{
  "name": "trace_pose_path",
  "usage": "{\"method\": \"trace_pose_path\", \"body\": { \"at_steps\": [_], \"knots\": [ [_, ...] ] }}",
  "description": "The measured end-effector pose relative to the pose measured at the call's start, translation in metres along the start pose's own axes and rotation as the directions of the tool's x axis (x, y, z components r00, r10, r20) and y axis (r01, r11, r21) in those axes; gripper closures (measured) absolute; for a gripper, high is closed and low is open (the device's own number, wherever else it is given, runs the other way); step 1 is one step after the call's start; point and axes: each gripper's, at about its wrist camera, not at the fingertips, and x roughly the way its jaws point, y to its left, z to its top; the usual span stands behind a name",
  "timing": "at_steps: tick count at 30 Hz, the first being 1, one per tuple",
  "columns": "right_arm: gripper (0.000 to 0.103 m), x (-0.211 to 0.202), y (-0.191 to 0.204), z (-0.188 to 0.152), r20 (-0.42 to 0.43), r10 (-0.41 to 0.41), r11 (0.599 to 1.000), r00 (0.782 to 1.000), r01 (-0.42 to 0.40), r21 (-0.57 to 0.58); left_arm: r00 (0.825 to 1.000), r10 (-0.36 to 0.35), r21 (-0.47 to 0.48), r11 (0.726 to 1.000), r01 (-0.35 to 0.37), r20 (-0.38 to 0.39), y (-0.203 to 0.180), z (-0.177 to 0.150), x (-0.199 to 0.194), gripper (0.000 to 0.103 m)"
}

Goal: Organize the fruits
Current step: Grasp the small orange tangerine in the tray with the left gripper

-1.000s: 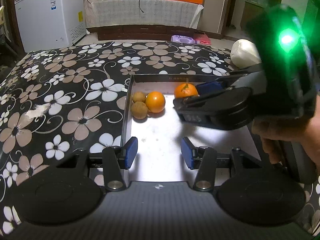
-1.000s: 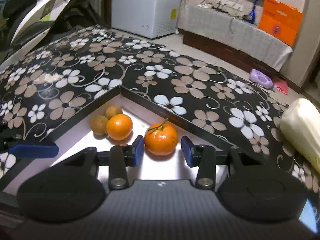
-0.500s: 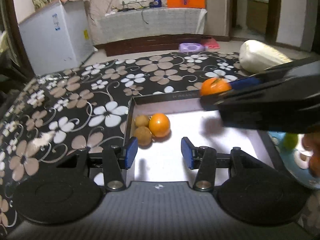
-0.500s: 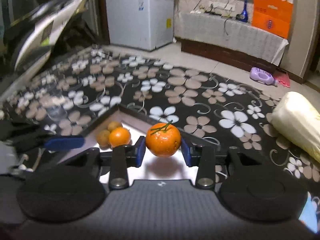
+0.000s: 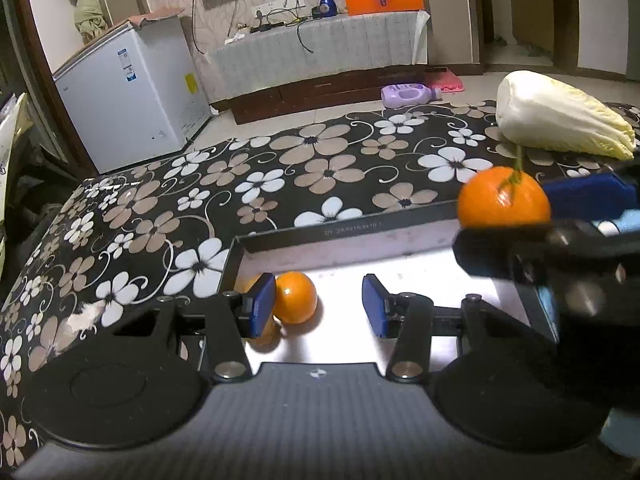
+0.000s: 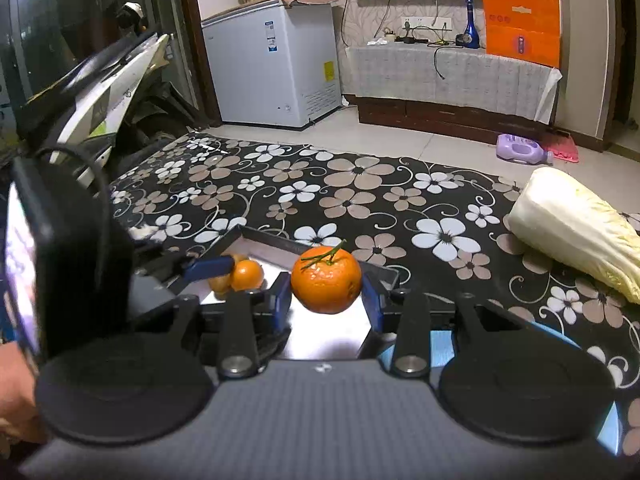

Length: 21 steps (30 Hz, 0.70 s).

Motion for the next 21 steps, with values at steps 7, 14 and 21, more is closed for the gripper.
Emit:
{"method": "trace_pose_path", "body": {
  "at_steps": [7,14,21],
  "knots": [
    [0.062,-0.0073,0.0016,-0.0027,0.008,0.006,1.0,1.0,-0.006,0.016,1.0,0.01,-0.023,1.0,-0.011,-0.02,0.0049,-0.0014,0.0039,0.049],
    [0.062,-0.0069,0.0046,-0.0024,0.016,0.0,1.0,1.0,0.0,0.02,1.0,-0.003,-0.022,1.0,0.003,-0.021,0.0087,-0.0046,0.0075,0.05],
    [0.062,-0.0101,0.0019,-0.0029,0.025,-0.016,0.999,1.0,0.015,0.031,0.999,0.036,-0.015,0.999,-0.036,0.0,0.0077,-0.0058,0.0048,0.071]
  ]
}}
